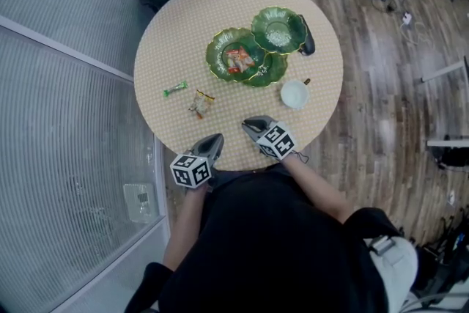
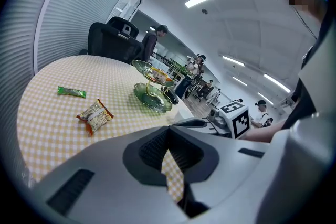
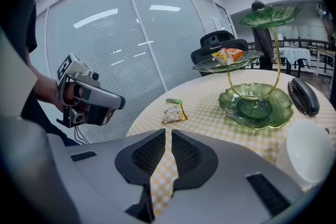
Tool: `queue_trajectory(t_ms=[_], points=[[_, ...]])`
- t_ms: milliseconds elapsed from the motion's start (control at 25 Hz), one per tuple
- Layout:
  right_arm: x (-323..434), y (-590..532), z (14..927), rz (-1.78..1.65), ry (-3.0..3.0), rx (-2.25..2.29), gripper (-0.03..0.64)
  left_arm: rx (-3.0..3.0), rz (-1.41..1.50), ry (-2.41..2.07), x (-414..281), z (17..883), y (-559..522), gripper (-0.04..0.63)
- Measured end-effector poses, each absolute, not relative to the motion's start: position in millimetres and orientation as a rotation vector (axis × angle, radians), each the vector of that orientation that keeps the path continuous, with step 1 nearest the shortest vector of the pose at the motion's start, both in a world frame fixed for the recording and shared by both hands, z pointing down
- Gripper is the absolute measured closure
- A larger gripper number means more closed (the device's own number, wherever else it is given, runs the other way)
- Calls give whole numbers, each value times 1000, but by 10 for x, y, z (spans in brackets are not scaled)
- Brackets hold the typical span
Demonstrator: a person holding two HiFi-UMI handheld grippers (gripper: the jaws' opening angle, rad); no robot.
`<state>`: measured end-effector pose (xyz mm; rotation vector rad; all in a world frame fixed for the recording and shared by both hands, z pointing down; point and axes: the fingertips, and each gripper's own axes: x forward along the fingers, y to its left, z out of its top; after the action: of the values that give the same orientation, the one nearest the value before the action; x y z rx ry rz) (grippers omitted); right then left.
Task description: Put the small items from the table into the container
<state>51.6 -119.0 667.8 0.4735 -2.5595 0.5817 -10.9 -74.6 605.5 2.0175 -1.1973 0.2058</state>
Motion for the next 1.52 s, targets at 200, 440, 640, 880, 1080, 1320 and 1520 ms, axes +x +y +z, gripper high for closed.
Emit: queue_trajectory(t_ms=[200, 440, 640, 880, 1080, 1320, 1520], points=[[451, -1171, 6695, 566, -2543, 480, 560, 2017, 193, -1182, -180, 6096, -771, 594], [281, -1128, 6704, 572, -2497, 495, 560, 1997, 172, -1159, -425, 6137, -717, 593], [-74, -1139, 6741, 557, -2467, 509, 558, 1965, 166, -1118, -797, 6246, -665, 594], [-515, -1130, 6857, 587, -2408, 489, 513, 1980, 188, -1059, -1206, 6278, -612, 593], [-826, -1166, 7015, 557, -2348, 515, 448, 1969, 204, -1024, -1597, 6380, -541, 594], [-1077, -1286, 7188, 526, -2271, 578, 391, 1974, 209, -992, -1963, 6434, -503, 594], [-1190, -1489, 7268, 509, -2229, 656, 371, 1976, 214, -972, -2199, 6481, -478, 593]])
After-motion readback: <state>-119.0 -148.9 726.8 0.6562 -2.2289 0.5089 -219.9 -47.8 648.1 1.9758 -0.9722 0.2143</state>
